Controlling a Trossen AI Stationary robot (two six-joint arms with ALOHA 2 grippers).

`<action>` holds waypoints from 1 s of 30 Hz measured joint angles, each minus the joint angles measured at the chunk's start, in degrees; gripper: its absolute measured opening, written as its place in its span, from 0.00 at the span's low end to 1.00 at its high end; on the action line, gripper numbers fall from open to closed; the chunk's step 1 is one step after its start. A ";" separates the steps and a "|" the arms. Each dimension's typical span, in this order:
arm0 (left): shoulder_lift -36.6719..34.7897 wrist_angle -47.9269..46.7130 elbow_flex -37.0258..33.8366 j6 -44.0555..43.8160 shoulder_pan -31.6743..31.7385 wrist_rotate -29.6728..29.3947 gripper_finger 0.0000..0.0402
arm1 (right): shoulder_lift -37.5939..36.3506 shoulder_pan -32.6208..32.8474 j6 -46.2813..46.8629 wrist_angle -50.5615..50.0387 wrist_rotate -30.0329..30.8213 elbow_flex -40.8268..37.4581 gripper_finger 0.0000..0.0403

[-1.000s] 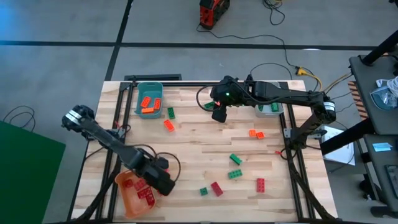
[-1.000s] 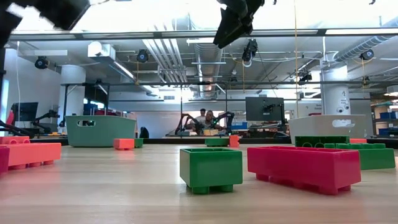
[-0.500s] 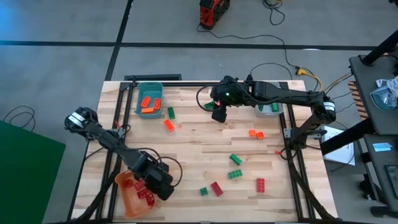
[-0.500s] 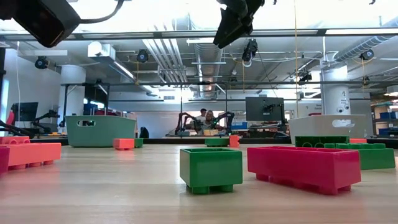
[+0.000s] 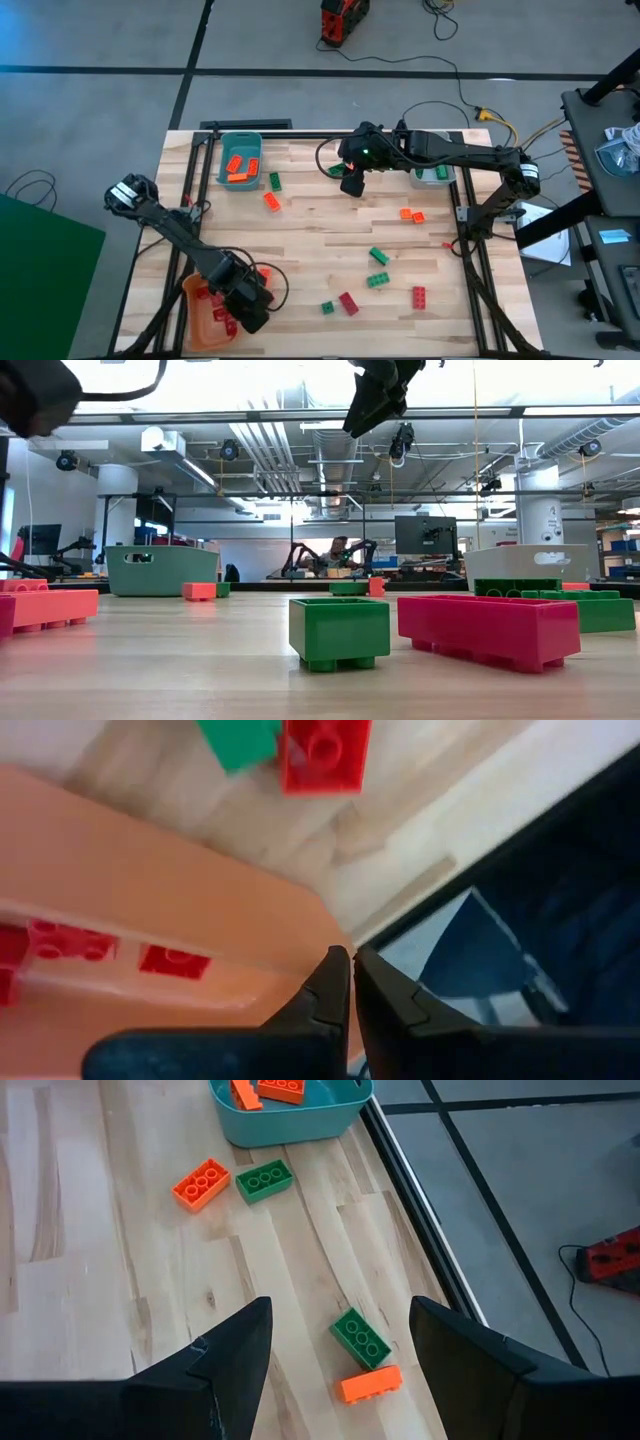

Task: Sort blocks
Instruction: Put the green game piece into the gray bin

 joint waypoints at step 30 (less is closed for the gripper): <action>-13.63 -29.87 16.61 20.38 7.89 -25.93 0.00 | -1.86 0.00 12.01 -3.55 -9.78 0.24 0.57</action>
